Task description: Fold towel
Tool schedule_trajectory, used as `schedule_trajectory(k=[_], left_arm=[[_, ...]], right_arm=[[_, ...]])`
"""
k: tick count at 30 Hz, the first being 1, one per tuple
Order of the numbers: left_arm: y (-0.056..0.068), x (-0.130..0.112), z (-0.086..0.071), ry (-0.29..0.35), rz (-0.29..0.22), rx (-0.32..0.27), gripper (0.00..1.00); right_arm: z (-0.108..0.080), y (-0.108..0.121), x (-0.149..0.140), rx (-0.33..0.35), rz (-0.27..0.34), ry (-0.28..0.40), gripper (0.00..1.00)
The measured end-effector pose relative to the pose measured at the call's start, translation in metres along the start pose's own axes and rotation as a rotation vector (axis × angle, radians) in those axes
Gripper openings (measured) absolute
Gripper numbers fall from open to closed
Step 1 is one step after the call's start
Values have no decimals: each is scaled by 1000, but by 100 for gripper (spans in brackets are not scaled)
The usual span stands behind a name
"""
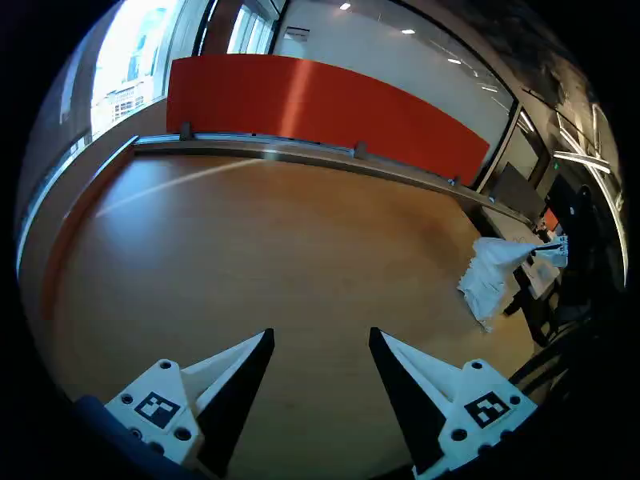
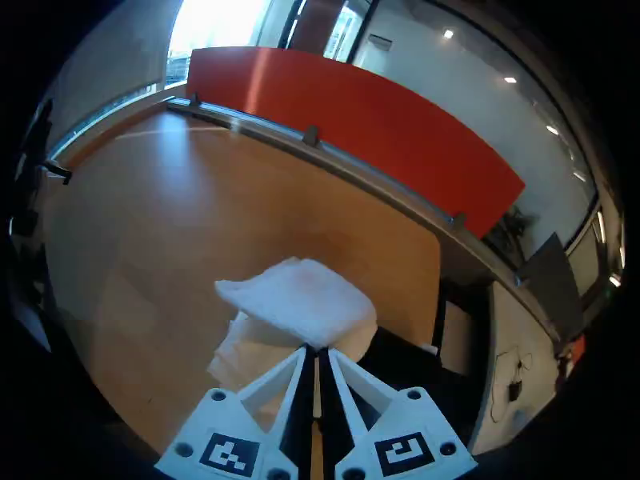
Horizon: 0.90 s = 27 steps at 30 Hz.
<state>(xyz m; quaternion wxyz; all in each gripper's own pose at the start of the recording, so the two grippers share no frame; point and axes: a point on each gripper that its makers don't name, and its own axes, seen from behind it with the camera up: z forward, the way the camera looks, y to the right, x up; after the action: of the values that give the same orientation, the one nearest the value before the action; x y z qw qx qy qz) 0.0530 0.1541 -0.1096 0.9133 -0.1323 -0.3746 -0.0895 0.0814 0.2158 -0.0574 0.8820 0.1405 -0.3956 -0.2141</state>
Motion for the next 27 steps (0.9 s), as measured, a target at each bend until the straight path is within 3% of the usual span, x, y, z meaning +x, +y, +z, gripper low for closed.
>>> schedule_trajectory(k=[11,27], left_arm=[[0,-3,-4,-1,11,-1,88],[-4,-14,-15,-15,24,19,88]], right_arm=[[10,8,-47,-44,45,-80,3],[44,6,-99,-53,118,-188,3]])
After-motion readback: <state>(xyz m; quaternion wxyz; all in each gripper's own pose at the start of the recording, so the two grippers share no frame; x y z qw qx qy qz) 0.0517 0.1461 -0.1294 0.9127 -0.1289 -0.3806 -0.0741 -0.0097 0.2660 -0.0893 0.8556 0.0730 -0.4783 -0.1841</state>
